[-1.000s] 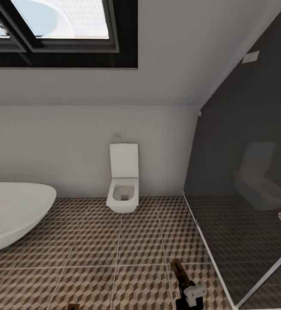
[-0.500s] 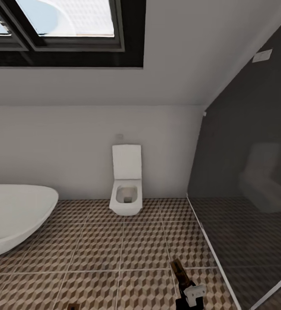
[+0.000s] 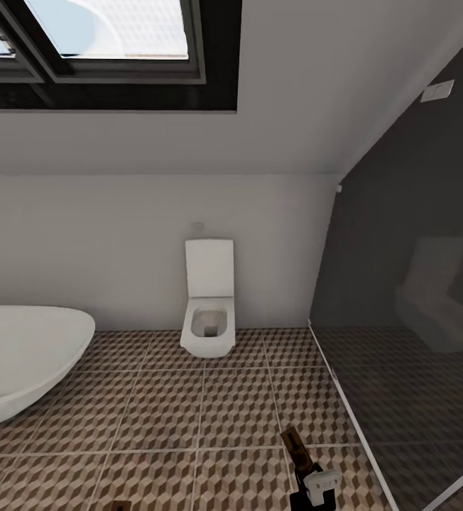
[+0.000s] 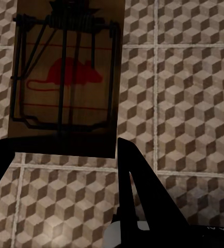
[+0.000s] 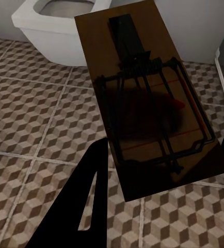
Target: Take the four mousetraps from the cabinet in the bathroom and place them on the bathroom floor. Make sure all four end up on the same floor surface, and ensure that at least two of them are either under or directly next to the same bathroom sink.
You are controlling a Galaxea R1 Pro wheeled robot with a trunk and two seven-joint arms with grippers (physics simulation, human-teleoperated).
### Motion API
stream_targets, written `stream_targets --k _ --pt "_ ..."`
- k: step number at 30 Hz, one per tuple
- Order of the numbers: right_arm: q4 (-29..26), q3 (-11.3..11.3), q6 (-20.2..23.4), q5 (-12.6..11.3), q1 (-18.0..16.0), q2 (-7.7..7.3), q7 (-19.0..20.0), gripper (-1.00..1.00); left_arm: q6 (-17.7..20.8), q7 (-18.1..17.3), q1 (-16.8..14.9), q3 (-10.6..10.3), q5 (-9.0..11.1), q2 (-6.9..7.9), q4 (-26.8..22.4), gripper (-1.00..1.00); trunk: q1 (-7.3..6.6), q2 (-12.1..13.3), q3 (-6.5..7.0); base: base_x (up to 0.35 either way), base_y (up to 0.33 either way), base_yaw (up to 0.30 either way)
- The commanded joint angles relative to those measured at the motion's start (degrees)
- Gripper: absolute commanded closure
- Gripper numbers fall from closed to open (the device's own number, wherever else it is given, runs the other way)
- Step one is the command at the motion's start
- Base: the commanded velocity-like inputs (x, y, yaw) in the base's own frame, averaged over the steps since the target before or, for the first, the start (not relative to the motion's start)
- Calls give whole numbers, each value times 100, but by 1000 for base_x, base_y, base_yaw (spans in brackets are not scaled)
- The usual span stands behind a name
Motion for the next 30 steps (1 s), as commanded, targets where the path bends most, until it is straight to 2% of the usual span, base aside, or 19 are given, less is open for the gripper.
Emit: stream_targets --k 1,30 --pt "6 51 -15 -26 -6 2 -35 100 -8 53 -4 -51 12 0 -2 100 3 -12 -13 0 0 0" --pt "6 51 -6 -22 -6 2 -43 100 -8 53 -4 -51 12 -4 -2 100 3 -12 -13 0 0 0"
